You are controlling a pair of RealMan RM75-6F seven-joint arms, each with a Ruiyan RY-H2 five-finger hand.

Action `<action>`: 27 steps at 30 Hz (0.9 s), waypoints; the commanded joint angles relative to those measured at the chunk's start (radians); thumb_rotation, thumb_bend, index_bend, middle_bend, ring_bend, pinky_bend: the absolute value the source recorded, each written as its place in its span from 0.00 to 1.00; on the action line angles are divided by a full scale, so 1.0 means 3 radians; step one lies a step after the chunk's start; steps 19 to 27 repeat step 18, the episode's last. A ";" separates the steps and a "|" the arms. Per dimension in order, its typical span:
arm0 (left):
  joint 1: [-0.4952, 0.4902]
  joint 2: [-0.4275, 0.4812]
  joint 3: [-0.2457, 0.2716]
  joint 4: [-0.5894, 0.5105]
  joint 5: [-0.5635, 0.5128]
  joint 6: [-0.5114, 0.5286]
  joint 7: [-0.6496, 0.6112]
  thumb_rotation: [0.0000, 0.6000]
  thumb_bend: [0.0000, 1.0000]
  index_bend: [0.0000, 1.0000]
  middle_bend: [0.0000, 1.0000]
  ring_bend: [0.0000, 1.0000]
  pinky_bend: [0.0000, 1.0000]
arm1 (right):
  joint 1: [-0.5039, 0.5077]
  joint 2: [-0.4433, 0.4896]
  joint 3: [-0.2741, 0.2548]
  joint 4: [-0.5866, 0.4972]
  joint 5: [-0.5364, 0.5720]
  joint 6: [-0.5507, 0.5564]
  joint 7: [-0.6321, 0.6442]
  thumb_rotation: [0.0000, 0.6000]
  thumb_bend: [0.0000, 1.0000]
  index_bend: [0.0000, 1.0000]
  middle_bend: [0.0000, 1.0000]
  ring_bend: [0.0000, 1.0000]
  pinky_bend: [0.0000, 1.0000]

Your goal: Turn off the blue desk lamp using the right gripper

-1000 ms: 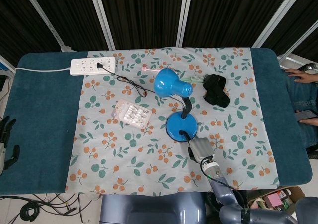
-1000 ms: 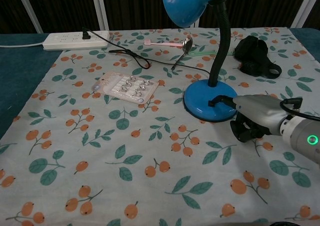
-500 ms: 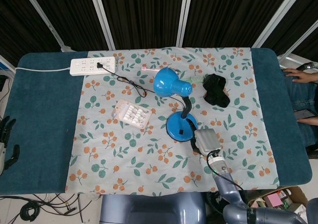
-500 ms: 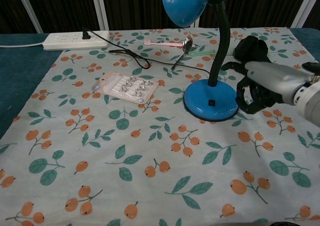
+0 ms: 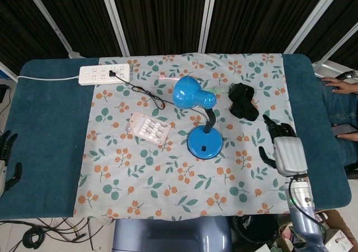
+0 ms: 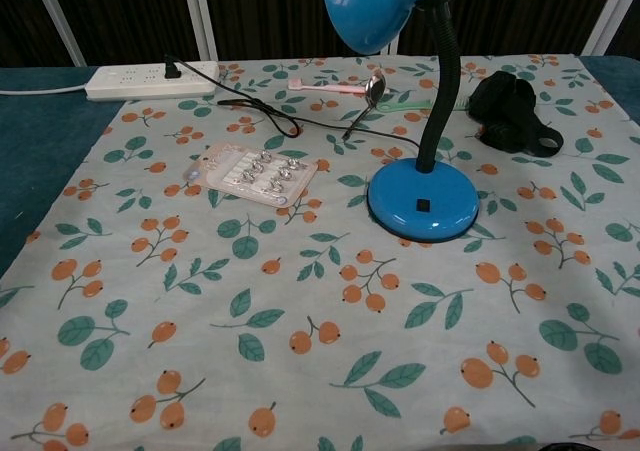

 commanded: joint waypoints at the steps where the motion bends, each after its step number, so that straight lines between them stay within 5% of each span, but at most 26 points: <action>1: 0.0001 -0.0003 0.0001 0.0001 0.0000 0.0000 0.0007 1.00 0.52 0.06 0.02 0.00 0.00 | -0.0268 0.0243 -0.0238 -0.0008 -0.0313 0.0239 0.0143 1.00 0.29 0.00 0.13 0.21 0.13; 9: 0.0000 -0.0016 -0.0001 0.0001 0.0022 0.0024 0.0047 1.00 0.52 0.06 0.02 0.00 0.00 | -0.0667 0.0261 -0.0667 0.0313 -0.0653 0.0519 0.0091 1.00 0.27 0.00 0.10 0.16 0.12; 18: 0.0007 -0.0019 0.0019 0.0021 0.0057 0.0041 0.0099 1.00 0.52 0.06 0.02 0.00 0.00 | -0.0781 0.0117 -0.0639 0.0742 -0.0705 0.0672 0.0282 1.00 0.27 0.00 0.10 0.16 0.12; 27: 0.0007 -0.0019 0.0019 0.0021 0.0057 0.0041 0.0099 1.00 0.52 0.06 0.02 0.00 0.00 | -0.0781 0.0117 -0.0639 0.0742 -0.0705 0.0672 0.0282 1.00 0.27 0.00 0.10 0.16 0.12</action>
